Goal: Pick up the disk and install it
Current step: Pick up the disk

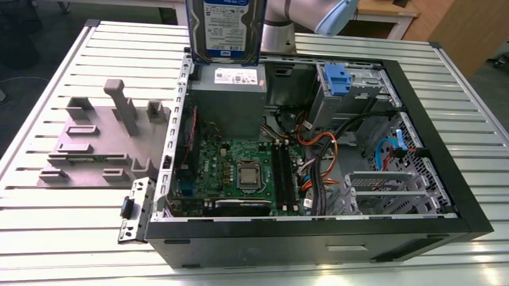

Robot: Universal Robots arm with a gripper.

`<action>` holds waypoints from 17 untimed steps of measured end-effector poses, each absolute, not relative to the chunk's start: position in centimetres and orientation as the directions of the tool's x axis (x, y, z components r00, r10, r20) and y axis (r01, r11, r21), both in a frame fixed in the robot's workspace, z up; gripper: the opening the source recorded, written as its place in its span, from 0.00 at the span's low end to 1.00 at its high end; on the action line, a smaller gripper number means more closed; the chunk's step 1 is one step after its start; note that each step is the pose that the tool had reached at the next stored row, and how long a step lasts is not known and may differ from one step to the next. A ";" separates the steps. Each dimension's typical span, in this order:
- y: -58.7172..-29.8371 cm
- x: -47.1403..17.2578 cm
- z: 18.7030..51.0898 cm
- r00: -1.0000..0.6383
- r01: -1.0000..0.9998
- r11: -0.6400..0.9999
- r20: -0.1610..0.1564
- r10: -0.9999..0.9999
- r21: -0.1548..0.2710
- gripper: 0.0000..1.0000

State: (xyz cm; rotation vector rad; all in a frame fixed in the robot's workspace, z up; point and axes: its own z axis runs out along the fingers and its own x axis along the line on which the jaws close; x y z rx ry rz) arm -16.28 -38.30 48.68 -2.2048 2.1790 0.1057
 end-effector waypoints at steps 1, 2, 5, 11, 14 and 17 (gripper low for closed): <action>-38.3 -16.3 48.7 0.011 -1.000 -0.012 -0.076 -0.997 0.019 0.37; -38.3 -16.3 48.7 0.011 -1.000 -0.013 -0.076 -0.997 0.020 0.37; -38.3 -16.3 48.7 0.011 -1.000 -0.013 -0.076 -0.997 0.020 0.37; -38.7 -16.2 48.7 0.011 -1.000 -0.013 -0.076 -0.997 0.020 0.37; -39.3 -16.2 48.7 0.011 -1.000 -0.013 -0.075 -0.997 0.020 0.37; -39.8 -16.2 48.7 0.011 -1.000 -0.013 -0.074 -0.997 0.020 0.37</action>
